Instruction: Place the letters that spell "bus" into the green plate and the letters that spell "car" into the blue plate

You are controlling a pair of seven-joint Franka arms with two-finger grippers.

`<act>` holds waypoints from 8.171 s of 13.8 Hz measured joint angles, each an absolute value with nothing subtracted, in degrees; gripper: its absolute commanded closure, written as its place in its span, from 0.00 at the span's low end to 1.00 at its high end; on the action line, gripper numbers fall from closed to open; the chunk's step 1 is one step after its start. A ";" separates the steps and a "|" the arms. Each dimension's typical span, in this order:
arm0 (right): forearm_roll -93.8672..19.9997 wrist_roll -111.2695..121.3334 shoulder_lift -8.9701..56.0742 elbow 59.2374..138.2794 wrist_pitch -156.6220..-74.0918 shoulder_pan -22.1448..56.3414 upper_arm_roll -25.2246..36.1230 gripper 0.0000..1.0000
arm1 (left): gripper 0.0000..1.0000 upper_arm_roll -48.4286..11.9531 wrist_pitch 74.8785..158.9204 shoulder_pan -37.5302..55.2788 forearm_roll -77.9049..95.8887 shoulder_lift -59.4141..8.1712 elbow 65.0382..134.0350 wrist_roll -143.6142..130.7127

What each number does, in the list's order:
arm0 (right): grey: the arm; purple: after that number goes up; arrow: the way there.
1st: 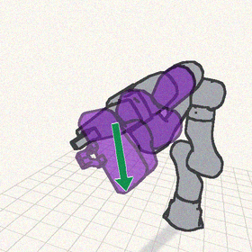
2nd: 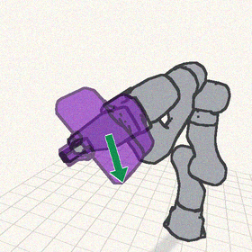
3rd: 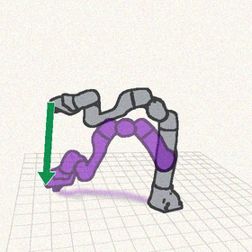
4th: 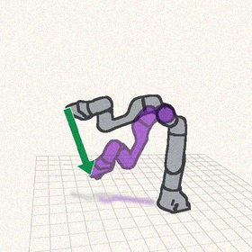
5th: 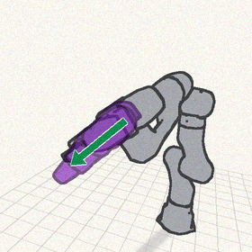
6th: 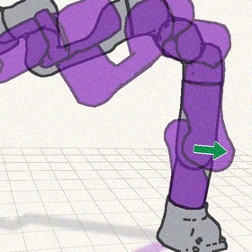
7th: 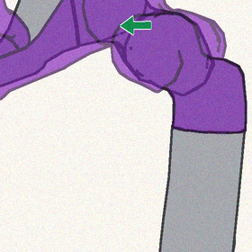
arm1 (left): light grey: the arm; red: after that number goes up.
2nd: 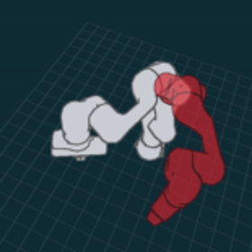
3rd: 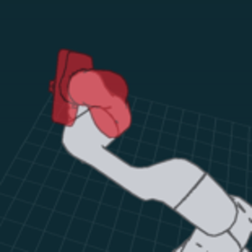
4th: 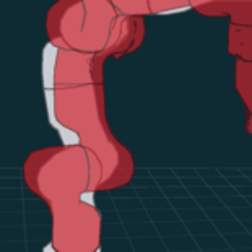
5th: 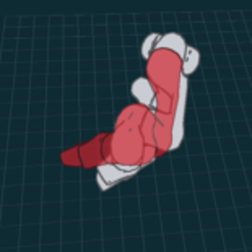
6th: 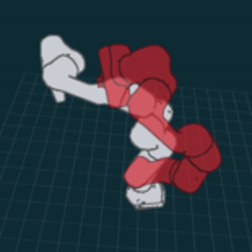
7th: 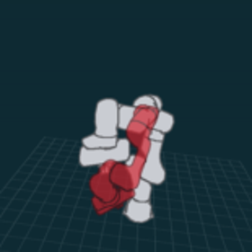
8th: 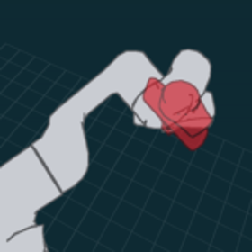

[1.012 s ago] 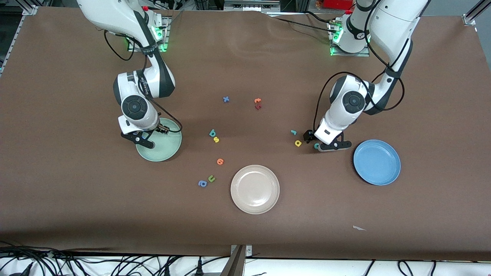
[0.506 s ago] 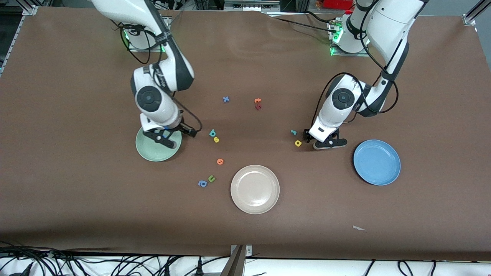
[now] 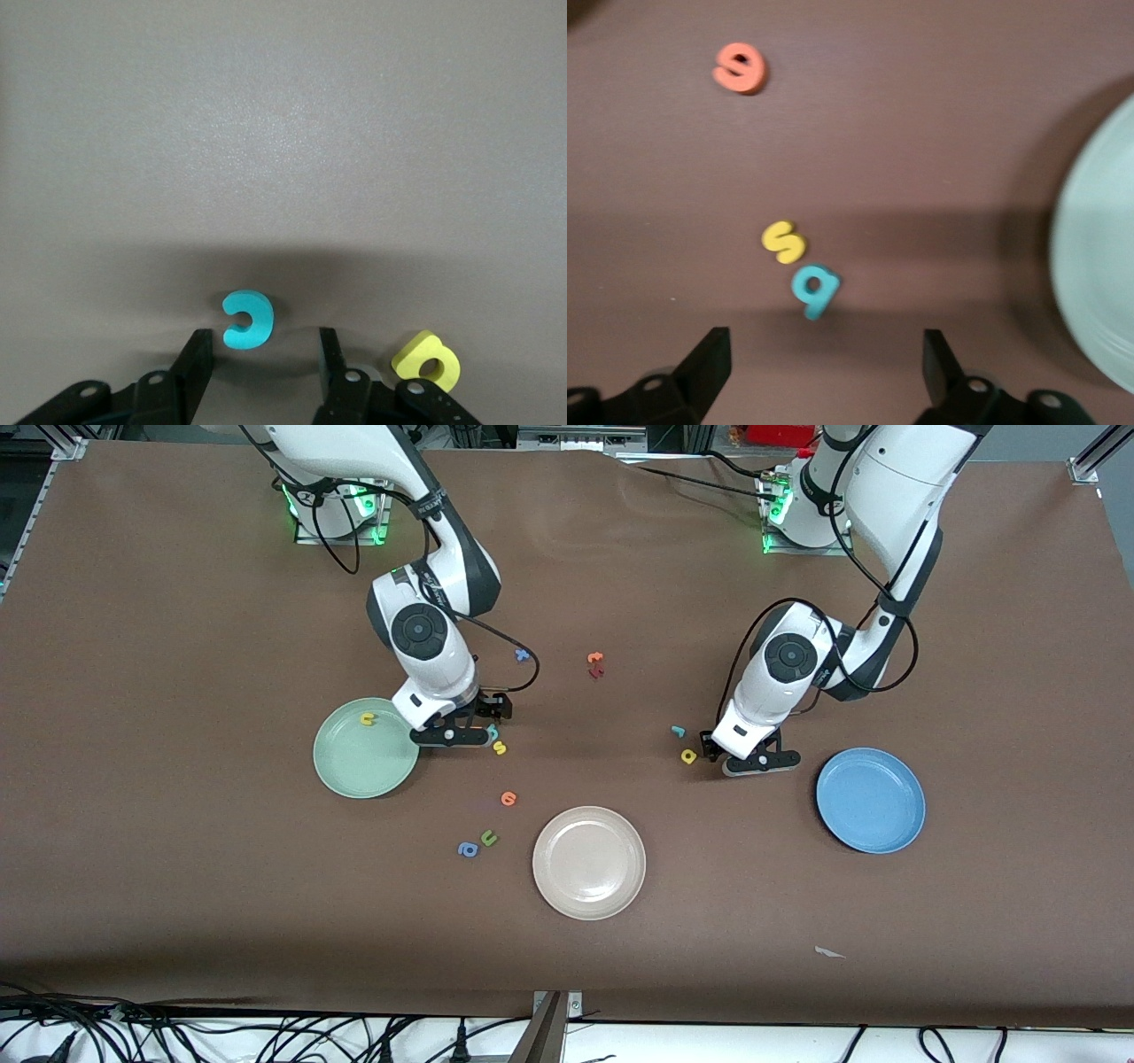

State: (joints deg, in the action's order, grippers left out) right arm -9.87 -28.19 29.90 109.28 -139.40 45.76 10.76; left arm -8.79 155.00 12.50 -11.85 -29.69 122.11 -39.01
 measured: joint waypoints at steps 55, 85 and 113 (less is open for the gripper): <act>-22.30 -11.02 39.62 105.31 -146.13 57.65 22.66 0.50 | 0.56 -7.93 154.93 11.18 -13.40 -31.27 119.63 -44.99; -22.46 12.52 31.74 116.65 -126.19 57.86 45.06 0.00 | 0.01 -7.69 133.22 -4.32 -13.41 -31.26 105.80 -11.06; -16.99 -1.48 25.85 72.51 -80.51 56.21 58.44 0.00 | 0.00 -8.17 133.24 -6.33 -13.41 -31.39 103.18 -7.61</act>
State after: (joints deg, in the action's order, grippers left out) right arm -16.99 -1.48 25.85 72.51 -80.51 56.21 58.44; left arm -8.17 133.24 -6.33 -13.41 -31.39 103.18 -7.61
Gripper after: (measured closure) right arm 0.000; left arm 0.000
